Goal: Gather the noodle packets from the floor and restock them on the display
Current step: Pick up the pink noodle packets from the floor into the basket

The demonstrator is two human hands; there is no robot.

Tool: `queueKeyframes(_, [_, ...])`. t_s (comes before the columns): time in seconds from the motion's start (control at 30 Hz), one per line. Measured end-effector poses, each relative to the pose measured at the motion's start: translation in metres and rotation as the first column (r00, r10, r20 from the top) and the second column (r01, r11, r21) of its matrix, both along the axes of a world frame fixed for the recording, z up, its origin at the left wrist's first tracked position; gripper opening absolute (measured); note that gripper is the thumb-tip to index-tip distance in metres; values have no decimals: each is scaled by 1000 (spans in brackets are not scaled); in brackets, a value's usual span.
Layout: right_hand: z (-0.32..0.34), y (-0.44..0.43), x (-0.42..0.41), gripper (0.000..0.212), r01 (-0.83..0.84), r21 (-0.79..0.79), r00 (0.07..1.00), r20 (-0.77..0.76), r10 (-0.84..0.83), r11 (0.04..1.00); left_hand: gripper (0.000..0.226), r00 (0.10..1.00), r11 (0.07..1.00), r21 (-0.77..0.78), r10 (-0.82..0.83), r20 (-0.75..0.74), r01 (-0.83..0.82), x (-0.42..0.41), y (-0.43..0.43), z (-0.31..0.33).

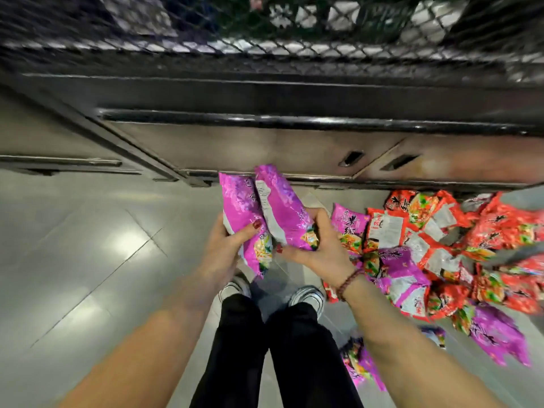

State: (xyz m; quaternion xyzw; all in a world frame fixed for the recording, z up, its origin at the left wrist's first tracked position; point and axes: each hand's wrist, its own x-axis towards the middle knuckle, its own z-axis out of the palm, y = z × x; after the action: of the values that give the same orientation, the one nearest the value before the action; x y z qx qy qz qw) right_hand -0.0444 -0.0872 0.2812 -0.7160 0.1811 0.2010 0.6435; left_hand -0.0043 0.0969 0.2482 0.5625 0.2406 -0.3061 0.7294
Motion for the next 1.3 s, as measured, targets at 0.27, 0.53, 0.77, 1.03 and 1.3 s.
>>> queueKeyframes(0.27, [122, 80, 22, 18, -146, -39, 981, 126, 150, 989, 96, 964, 958, -107, 264, -31, -266, -35, 105, 142])
queueKeyframes(0.53, [200, 214, 52, 79, -581, 151, 811, 187, 554, 800, 102, 850, 825, -213, 523, -60, -523, -72, 229, 233])
queueKeyframes(0.77, [235, 325, 58, 87, -747, 235, 662, 189, 725, 621, 87, 741, 729, -197, 671, 15, -656, -95, 308, 278])
queueKeyframes(1.03, [252, 416, 92, 72, -703, 288, 706, 175, 686, 650, 30, 432, 428, -190, 902, 19, -884, -109, 383, 286])
queueKeyframes(1.3, [252, 537, 177, 83, -813, 219, 578, 181, 796, 540, 33, 276, 287, -136, 957, 92, -948, -71, 474, 289])
